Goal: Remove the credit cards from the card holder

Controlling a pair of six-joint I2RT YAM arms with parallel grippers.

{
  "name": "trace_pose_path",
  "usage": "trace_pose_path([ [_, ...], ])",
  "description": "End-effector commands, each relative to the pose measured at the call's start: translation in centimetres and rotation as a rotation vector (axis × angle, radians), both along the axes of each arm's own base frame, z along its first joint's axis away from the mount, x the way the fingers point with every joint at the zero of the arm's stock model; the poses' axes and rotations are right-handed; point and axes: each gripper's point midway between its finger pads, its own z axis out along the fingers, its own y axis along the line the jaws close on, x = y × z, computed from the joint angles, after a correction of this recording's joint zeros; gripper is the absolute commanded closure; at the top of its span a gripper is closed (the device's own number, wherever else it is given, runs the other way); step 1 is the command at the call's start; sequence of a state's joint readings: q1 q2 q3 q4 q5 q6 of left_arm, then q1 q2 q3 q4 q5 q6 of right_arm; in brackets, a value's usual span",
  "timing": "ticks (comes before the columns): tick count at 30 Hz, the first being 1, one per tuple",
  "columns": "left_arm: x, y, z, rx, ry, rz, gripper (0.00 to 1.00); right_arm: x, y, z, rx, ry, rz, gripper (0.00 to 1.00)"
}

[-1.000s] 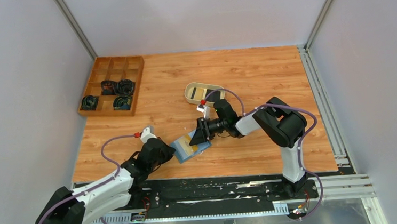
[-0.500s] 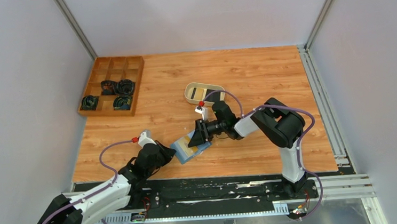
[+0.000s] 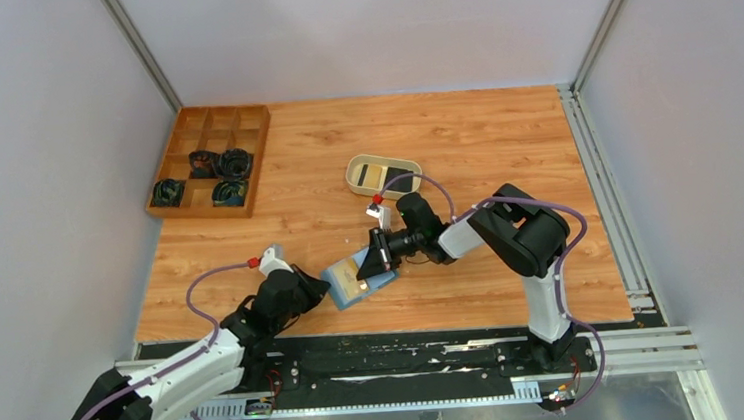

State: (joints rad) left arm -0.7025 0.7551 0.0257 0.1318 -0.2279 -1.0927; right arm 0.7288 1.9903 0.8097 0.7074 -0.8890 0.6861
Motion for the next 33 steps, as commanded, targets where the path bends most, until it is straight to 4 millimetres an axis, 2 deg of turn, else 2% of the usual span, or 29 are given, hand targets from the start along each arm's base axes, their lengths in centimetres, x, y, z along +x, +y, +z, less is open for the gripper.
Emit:
trace_pose_path([
  [1, -2.0, 1.9, -3.2, 0.099, 0.085, -0.004, 1.0, -1.1, -0.4, -1.2, -0.034, 0.033, 0.018, 1.0],
  [7, -1.9, 2.2, -3.1, 0.103, 0.079, 0.006, 1.0, -0.4, -1.3, -1.1, -0.029, 0.036, 0.003, 1.0],
  [16, -1.9, 2.5, -3.2, 0.123, 0.083, 0.01, 1.0, 1.1, -3.8, -1.2, -0.052, 0.033, -0.034, 1.0],
  [25, -2.0, 2.6, -3.2, 0.132, 0.085, 0.01, 1.0, 1.7, -6.1, -1.4, -0.092, 0.032, -0.051, 1.0],
  [33, -2.0, 2.8, -3.3, 0.133, 0.083, 0.014, 1.0, 3.1, -7.9, -0.1, -0.113, 0.003, -0.081, 1.0],
])
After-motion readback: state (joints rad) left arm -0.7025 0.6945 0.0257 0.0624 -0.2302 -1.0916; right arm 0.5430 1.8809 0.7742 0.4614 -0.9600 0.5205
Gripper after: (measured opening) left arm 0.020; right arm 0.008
